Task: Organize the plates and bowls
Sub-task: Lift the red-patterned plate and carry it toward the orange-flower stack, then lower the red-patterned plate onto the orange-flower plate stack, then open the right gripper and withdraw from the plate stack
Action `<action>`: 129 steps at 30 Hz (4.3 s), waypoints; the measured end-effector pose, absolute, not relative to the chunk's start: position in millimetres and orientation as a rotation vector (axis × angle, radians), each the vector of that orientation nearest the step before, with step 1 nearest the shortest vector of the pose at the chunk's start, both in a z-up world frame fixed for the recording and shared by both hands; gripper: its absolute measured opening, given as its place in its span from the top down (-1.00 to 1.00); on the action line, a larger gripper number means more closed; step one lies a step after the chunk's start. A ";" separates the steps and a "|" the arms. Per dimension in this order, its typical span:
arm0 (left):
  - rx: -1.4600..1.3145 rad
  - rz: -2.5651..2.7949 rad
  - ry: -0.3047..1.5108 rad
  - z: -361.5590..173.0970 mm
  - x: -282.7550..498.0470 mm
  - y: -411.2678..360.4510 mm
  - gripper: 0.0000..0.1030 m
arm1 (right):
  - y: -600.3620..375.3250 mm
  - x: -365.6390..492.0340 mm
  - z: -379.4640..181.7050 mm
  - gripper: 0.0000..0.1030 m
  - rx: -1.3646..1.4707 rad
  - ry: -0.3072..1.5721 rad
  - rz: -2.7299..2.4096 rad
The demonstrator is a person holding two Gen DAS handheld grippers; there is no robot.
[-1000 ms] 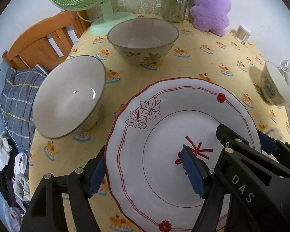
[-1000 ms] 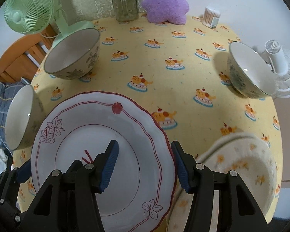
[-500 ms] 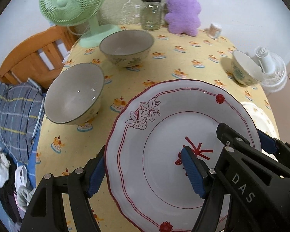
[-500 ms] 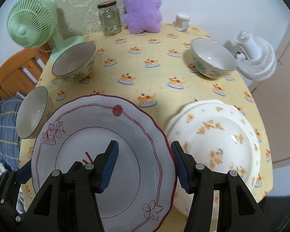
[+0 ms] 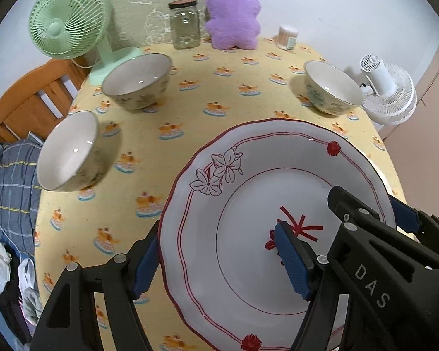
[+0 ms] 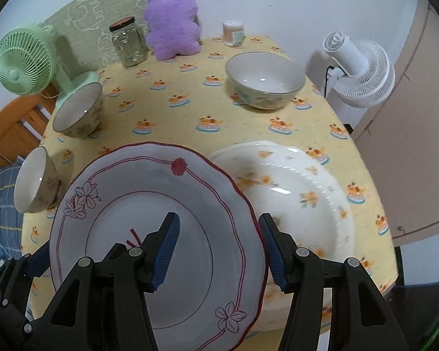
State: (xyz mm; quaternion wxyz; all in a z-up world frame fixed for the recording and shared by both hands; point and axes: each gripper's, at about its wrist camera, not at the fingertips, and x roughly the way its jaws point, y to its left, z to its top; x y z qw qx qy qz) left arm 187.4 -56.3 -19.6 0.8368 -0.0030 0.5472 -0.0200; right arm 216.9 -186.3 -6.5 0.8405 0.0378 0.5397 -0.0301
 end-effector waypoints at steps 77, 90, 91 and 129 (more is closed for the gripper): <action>-0.010 0.125 1.265 -59.8 200.8 -175.3 -0.55 | -318.9 236.9 -41.0 0.48 -0.045 1.237 0.113; -0.058 0.157 1.276 -60.4 198.2 -141.6 -0.58 | -295.5 243.9 -49.7 0.41 -0.063 1.258 0.099; -0.058 0.150 1.279 -61.4 198.5 -140.8 -0.58 | -294.8 244.1 -50.7 0.39 -0.066 1.260 0.093; -0.047 0.210 1.217 -36.0 169.8 -131.5 -0.67 | -291.6 223.0 -31.5 -0.25 -0.105 1.180 0.121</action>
